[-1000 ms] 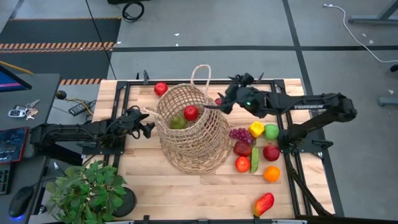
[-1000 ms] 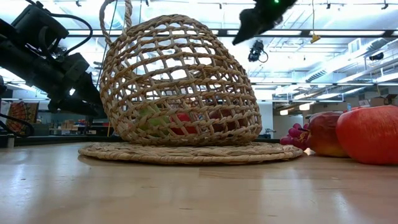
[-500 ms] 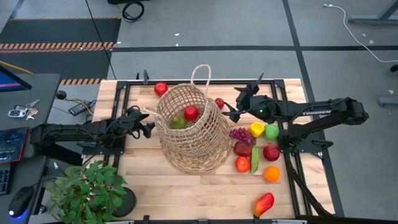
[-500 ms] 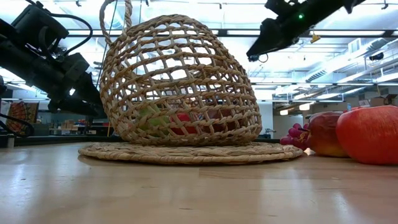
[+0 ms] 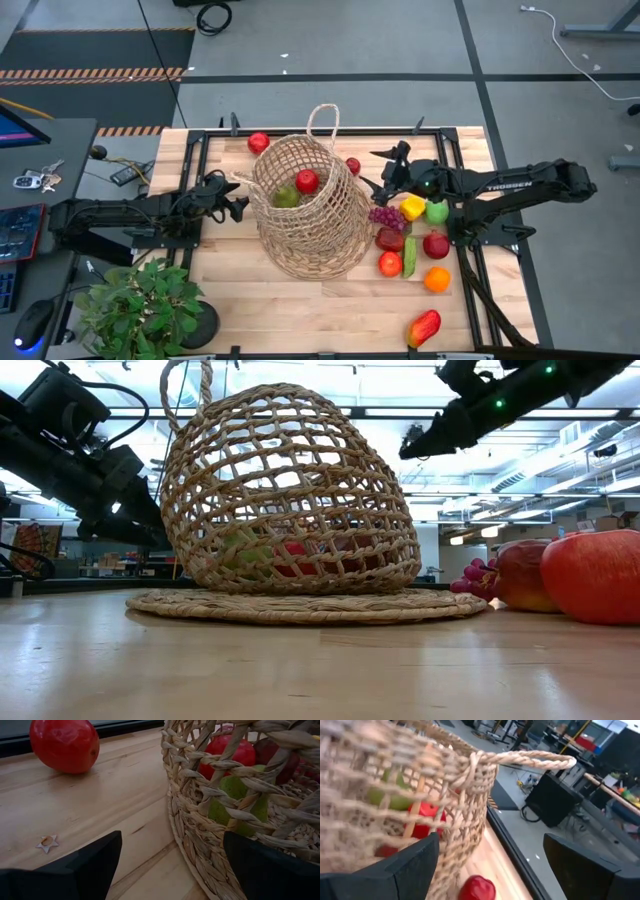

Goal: Build produce basket
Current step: Put the top dark red apple into the basket

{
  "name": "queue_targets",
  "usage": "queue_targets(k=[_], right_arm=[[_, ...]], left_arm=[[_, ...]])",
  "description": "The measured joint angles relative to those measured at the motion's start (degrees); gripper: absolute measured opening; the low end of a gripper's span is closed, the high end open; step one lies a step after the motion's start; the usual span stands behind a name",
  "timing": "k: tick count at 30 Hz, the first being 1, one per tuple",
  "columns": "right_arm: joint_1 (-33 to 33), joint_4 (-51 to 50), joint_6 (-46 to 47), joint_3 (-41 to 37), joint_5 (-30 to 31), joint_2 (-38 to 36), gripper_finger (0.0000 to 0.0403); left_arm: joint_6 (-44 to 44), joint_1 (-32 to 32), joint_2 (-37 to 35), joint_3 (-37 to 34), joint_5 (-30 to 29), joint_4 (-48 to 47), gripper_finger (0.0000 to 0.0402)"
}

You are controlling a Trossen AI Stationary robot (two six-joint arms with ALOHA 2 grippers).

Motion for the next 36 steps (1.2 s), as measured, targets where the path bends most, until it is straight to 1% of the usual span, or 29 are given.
queue_targets(k=[2, 6, 8, 11, 16, 22, 29, 36], right_arm=[[-0.64, 0.2, -0.3, 0.02, -1.44, 0.0, 0.0361], [-2.96, 0.17, -0.29, 0.02, -6.34, 0.71, 0.0361], [-4.96, -0.35, 0.29, 0.02, -8.29, 0.89, 0.0361], [-8.37, 1.55, 1.09, -1.04, -11.08, 1.73, 0.0361], [-13.86, 6.55, 1.58, -3.68, -16.64, 4.27, 0.0361], [-18.69, 5.53, 3.63, -3.98, -23.69, 7.22, 0.0361], [-21.78, 6.14, 6.43, -3.98, -23.97, 10.72, 0.0361], [-24.74, 13.52, 8.1, -3.98, -24.0, 18.61, 0.0362]], left_arm=[[0.0, -0.01, 0.0, 0.0, 0.0, -0.01, 0.0357], [0.0, 0.0, -0.01, 0.0, 0.0, 0.0, 0.0357], [0.0, 0.0, 0.0, 0.0, 0.0, 0.0, 0.0357], [0.0, -0.02, 0.01, 0.0, 0.0, 0.0, 0.0357], [0.0, -0.01, -0.01, 0.0, 0.0, 0.0, 0.0357], [0.0, -0.01, -0.01, 0.0, 0.0, 0.0, 0.0357], [0.0, 0.0, 0.02, 0.0, 0.0, 0.0, 0.0357], [0.0, -0.02, -0.01, 0.0, 0.0, 0.0, 0.0357]])
